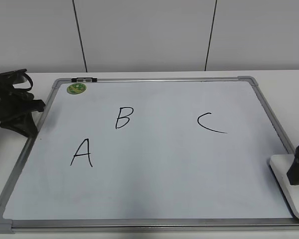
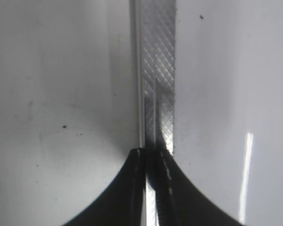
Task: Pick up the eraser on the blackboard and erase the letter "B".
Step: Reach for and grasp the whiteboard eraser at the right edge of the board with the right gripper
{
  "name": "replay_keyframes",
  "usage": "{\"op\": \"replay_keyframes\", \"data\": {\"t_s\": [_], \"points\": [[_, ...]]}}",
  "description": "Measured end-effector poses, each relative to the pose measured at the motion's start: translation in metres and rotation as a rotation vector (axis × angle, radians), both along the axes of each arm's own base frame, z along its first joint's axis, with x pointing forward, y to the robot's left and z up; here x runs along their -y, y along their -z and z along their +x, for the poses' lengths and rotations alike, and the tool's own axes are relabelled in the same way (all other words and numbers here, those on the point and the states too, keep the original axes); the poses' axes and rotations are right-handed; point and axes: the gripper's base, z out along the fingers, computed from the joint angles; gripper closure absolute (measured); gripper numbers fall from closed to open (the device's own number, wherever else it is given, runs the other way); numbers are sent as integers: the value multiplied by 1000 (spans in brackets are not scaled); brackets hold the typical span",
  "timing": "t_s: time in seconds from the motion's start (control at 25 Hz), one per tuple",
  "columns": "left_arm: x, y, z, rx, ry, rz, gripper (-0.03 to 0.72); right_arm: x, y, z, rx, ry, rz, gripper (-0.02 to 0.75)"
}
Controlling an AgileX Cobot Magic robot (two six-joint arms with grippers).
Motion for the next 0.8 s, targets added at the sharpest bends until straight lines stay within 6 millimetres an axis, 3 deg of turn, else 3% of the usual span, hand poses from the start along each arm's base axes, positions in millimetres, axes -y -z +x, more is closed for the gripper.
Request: {"op": "replay_keyframes", "data": {"t_s": [0.8], "points": [[0,0,0,-2,0,0,648,3,43,25,-51,4,-27,97]]}}
